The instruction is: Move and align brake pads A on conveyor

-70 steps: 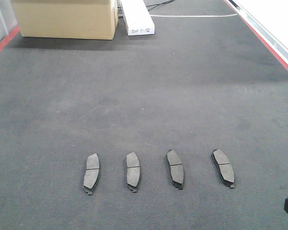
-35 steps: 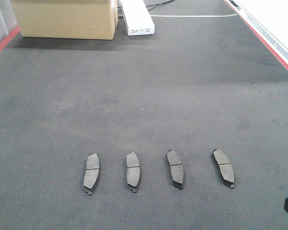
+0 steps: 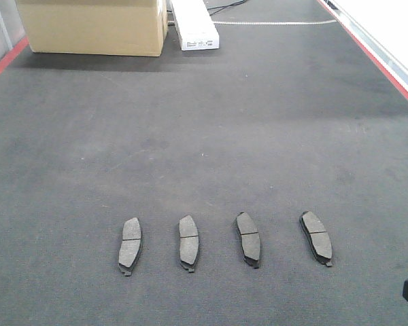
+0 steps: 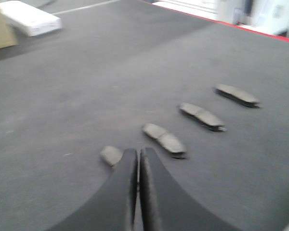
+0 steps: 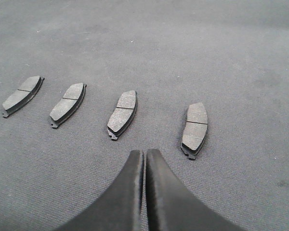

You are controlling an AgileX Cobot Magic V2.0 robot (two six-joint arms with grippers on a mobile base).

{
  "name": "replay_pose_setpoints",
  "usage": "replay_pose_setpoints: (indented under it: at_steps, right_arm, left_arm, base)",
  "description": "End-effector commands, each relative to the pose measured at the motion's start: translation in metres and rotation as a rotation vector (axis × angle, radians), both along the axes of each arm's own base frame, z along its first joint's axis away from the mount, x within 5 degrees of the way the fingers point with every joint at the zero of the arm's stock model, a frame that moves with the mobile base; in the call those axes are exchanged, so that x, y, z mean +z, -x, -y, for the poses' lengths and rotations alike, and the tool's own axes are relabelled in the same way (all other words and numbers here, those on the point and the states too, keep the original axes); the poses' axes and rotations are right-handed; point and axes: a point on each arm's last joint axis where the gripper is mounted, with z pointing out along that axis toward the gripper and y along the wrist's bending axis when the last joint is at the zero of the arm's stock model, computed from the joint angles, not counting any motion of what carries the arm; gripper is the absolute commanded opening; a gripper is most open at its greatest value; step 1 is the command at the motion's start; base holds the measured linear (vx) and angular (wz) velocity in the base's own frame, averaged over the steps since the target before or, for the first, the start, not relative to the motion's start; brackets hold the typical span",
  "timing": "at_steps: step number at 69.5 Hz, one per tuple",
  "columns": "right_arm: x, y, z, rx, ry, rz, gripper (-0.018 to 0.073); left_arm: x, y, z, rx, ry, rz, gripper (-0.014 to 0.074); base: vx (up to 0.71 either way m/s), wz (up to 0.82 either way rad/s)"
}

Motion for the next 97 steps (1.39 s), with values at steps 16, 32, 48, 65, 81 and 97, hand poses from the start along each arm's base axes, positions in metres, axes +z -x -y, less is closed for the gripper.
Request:
replay_pose_setpoints:
  at_steps: [16, 32, 48, 65, 81, 97]
  right_arm:
    - [0.014, -0.003, -0.001, 0.007, -0.016, 0.092, -0.0006]
    - [0.014, -0.003, -0.001, 0.007, -0.015, 0.088, -0.0006]
    - [0.013, -0.003, -0.001, 0.007, -0.014, 0.087, -0.0006]
    - [0.013, -0.003, -0.001, 0.007, -0.014, 0.087, -0.0006]
    - [0.013, -0.003, -0.001, 0.007, -0.014, 0.087, -0.0006]
    - [0.013, -0.003, -0.001, 0.007, -0.014, 0.087, -0.0006]
  left_arm:
    - [-0.022, 0.017, -0.027, 0.343, 0.099, 0.257, -0.0006]
    - [-0.062, 0.013, -0.034, 0.519, 0.076, 0.244, -0.0006]
    - [-0.101, 0.003, -0.033, 0.51, 0.092, 0.297, -0.0006]
    - [-0.108, 0.003, -0.034, 0.516, 0.071, 0.223, -0.0006]
    - [-0.109, 0.003, -0.034, 0.517, 0.069, 0.217, -0.0006]
    - [-0.109, 0.003, -0.034, 0.517, 0.069, 0.217, -0.0006]
  base:
    - [0.0, 0.0]
    - [0.0, 0.0]
    - [0.0, 0.0]
    - [0.0, 0.0]
    - [0.0, 0.0]
    - [0.0, 0.0]
